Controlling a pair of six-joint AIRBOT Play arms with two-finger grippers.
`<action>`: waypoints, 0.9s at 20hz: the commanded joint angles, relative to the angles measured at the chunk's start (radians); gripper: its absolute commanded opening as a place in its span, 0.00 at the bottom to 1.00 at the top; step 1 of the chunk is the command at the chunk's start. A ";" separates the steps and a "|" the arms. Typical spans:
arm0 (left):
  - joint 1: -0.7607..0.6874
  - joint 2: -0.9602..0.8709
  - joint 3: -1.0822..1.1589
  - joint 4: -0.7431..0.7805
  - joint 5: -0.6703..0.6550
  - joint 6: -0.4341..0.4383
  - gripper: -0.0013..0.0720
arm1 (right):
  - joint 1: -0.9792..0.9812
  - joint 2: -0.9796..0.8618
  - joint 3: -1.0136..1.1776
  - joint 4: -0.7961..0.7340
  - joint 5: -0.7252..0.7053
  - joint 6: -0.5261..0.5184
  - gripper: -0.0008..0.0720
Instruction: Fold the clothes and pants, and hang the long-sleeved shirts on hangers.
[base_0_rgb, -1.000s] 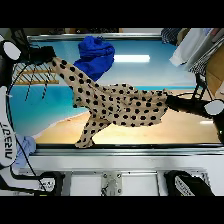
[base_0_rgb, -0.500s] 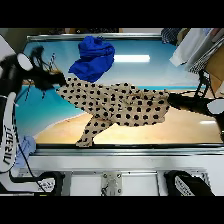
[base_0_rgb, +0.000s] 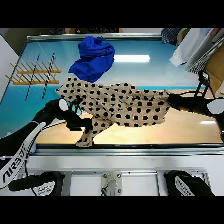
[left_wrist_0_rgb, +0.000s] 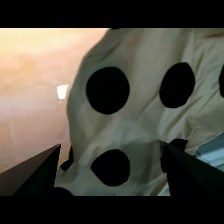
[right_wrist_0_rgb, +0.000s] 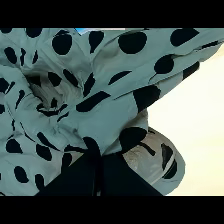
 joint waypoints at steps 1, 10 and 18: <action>-0.056 -0.061 0.005 -0.040 0.006 0.018 0.92 | 0.001 0.000 0.000 0.000 0.023 0.000 0.03; 0.320 0.078 0.338 0.401 -0.105 -0.029 0.03 | 0.264 0.000 0.000 -0.033 0.053 0.086 0.03; 0.443 0.114 0.433 0.290 -0.116 -0.026 0.75 | 0.355 -0.093 0.001 -0.174 -0.236 0.322 0.05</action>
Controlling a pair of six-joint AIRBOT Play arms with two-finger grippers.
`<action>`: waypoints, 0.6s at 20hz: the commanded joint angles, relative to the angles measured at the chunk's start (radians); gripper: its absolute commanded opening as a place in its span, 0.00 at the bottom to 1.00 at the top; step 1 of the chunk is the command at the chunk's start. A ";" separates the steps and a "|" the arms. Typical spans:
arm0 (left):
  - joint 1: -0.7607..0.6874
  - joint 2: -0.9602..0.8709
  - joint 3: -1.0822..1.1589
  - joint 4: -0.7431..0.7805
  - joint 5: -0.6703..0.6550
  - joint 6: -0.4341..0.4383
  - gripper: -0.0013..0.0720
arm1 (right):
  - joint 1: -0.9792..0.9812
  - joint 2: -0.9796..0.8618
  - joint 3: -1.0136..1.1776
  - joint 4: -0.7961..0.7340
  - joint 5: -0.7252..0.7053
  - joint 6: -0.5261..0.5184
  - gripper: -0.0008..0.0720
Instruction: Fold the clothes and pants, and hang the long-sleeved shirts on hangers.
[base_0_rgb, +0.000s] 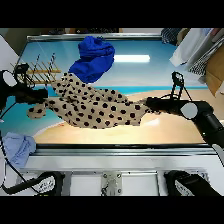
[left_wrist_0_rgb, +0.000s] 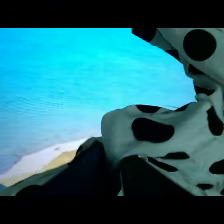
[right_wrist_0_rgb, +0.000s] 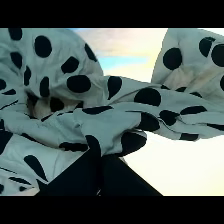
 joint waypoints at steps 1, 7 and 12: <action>0.003 0.008 0.011 -0.119 0.035 -0.006 0.97 | 0.016 -0.069 0.002 -0.008 -0.145 0.058 0.28; -0.093 0.045 -0.087 -0.270 0.006 -0.021 0.95 | -0.089 -0.026 0.040 -0.010 -0.070 -0.151 0.82; -0.239 0.183 -0.419 -0.270 0.023 -0.058 0.95 | -0.235 0.068 0.016 -0.013 0.264 -0.209 0.82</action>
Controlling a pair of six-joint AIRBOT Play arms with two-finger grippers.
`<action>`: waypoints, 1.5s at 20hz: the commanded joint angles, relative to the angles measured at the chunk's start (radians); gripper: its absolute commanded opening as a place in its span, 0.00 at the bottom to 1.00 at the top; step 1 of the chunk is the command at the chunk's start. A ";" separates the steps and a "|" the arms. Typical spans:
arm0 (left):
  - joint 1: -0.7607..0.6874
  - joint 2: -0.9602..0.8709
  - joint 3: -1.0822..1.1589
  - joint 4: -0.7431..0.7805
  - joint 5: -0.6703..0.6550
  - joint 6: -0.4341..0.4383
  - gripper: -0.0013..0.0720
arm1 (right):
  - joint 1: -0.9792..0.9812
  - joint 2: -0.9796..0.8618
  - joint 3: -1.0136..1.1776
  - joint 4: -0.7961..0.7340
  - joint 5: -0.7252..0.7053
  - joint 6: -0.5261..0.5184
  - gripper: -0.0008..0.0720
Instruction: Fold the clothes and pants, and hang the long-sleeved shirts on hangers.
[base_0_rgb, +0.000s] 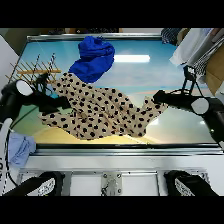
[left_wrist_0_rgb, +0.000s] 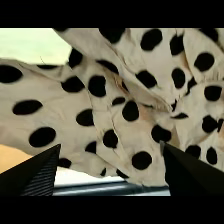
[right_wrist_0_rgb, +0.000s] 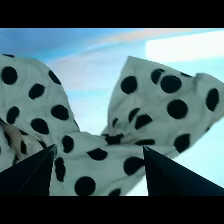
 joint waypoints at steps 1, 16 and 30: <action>-0.083 0.093 -0.212 -0.014 0.019 -0.031 0.95 | -0.088 0.042 -0.037 0.000 0.242 -0.050 0.82; 0.006 0.173 -0.599 -0.383 0.369 -0.153 0.94 | -0.015 -0.150 -0.379 0.474 0.024 -0.153 0.82; -0.203 -0.157 -0.308 -0.372 0.328 -0.146 0.03 | 0.104 -0.212 -0.376 0.480 -0.099 -0.160 0.03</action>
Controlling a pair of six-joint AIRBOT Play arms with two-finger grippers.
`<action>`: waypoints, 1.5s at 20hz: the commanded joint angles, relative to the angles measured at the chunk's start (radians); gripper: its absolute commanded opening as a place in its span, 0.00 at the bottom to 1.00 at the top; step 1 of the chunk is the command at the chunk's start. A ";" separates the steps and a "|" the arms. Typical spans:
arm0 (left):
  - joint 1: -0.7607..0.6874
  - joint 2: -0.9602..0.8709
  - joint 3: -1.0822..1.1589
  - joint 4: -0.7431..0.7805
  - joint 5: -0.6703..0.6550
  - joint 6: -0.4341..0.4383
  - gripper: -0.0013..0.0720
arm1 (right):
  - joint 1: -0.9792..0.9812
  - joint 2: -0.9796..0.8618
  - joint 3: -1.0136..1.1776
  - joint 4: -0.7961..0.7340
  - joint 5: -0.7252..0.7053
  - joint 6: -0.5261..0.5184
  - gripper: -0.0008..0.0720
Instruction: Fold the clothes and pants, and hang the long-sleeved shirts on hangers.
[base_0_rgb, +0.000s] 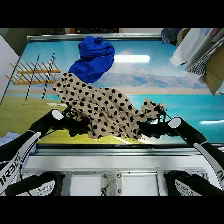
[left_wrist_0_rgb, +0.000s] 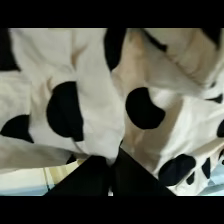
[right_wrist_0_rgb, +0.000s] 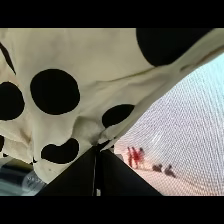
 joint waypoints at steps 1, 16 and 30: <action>-0.012 -0.013 0.076 0.003 -0.034 0.021 0.03 | 0.003 -0.001 0.013 0.000 -0.022 -0.029 0.03; -0.026 0.638 1.095 0.006 -0.061 0.064 0.03 | -0.049 0.520 1.204 -0.360 0.308 0.118 0.03; -0.025 0.137 1.022 0.422 -0.583 0.006 0.03 | -0.049 0.023 1.205 -0.383 0.654 0.167 0.03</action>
